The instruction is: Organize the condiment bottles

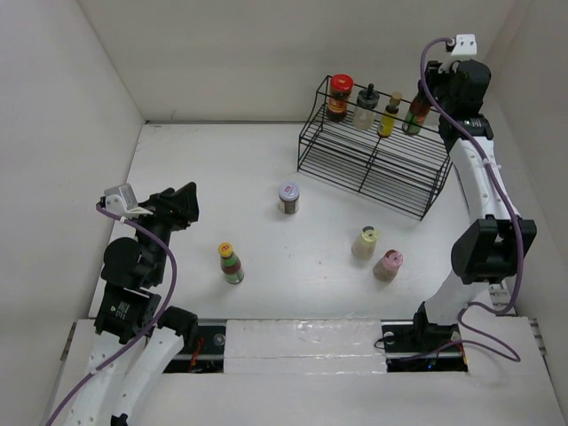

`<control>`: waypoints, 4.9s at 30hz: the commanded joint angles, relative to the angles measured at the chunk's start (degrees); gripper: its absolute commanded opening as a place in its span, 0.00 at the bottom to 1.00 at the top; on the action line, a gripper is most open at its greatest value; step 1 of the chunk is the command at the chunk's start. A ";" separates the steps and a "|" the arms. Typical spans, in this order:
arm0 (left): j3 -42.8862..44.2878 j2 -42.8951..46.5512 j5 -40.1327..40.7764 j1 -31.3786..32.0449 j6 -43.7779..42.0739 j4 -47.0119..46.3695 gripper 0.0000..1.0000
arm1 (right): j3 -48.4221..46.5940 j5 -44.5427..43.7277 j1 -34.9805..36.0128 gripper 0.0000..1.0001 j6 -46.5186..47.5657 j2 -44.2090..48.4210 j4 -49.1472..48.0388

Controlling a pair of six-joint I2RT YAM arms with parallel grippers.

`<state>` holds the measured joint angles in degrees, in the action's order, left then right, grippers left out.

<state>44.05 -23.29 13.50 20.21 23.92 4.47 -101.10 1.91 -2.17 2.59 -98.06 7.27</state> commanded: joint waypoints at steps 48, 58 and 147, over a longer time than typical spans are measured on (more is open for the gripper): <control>0.16 -0.09 -0.75 0.27 -0.28 -2.80 0.21 | 43.26 32.10 47.24 0.80 2.93 18.61 -29.09; 0.16 -0.18 -0.23 0.27 0.25 -2.88 0.68 | 38.88 31.05 59.29 0.90 5.14 6.14 -28.44; 0.16 0.70 -0.84 0.27 0.25 -2.89 0.70 | -0.33 -5.34 -6.53 0.17 1.10 6.92 -12.71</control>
<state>44.03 -21.76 12.47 20.21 24.25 4.14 -100.27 -4.62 -7.92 4.86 -92.09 5.50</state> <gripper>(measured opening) 0.699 0.459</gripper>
